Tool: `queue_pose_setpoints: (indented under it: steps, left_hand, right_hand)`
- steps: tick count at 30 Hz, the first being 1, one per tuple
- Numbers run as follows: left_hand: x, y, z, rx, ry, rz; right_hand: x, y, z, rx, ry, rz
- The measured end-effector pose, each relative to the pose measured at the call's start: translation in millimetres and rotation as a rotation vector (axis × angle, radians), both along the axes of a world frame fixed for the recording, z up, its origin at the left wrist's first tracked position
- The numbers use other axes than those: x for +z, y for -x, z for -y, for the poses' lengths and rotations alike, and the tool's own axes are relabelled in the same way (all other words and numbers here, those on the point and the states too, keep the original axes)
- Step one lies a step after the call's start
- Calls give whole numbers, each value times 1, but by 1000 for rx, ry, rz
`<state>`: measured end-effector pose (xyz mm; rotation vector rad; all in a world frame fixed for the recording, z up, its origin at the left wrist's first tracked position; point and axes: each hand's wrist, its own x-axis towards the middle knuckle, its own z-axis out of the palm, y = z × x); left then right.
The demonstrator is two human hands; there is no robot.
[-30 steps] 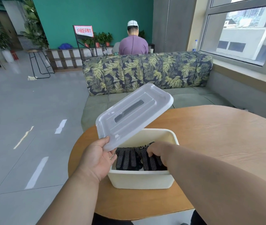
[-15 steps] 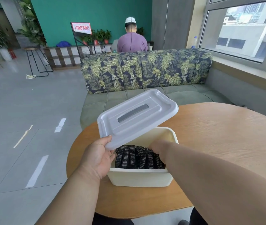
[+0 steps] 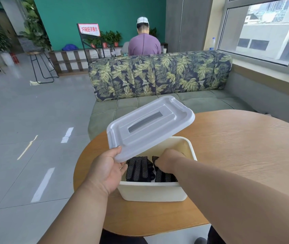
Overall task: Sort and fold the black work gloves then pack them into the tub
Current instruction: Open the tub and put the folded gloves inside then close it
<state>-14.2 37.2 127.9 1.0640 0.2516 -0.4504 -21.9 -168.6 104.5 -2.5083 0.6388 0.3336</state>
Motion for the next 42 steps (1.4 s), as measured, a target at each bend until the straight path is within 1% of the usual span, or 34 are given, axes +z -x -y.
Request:
queue_pose_setpoints:
  steps: [4,6,10,12,14,16,19,21,23,25,27,29,32,35,37,39,41,42]
  left_hand:
    - [0,1,1,-1,-11,3]
    - [1,3,0,-3,-13,3]
    - [4,5,-2,15,13,9]
    - [8,5,-5,26,25,20]
    - [14,5,-9,39,7,38]
    - [22,4,-16,56,-22,58]
    - [29,3,-28,71,-64,75]
    - [29,2,-35,82,-87,74]
    - [27,1,-40,78,-120,68]
    - [22,1,-43,60,-160,56]
    - [17,5,-40,32,-216,54]
    - [15,9,-36,26,-315,78]
    - [17,15,-30,-13,-522,162]
    - [21,22,-24,-51,-790,293]
    - [23,28,-22,-85,-990,360]
    - [21,32,-23,-142,-1171,360]
    - [17,35,-24,-196,-1351,346]
    - [14,34,-24,-208,-1399,356]
  right_hand:
    - [-4,0,1,126,207,-75]
    - [-2,3,-2,142,286,-82]
    - [10,6,-3,154,370,14]
    - [17,8,-2,154,369,61]
    - [22,11,3,117,275,118]
    - [28,18,13,46,104,195]
    - [35,38,35,-74,-87,355]
    - [36,58,49,-194,-231,466]
    - [36,79,63,-350,-421,548]
    - [32,91,72,-460,-621,569]
    - [32,101,76,-499,-722,562]
    - [34,110,74,-457,-712,521]
    - [34,119,70,-348,-585,467]
    - [26,121,73,-354,-573,472]
    - [23,121,73,-346,-568,430]
    - [20,120,72,-338,-557,407]
    - [20,121,71,-372,-559,431]
    - [20,121,71,-395,-566,450]
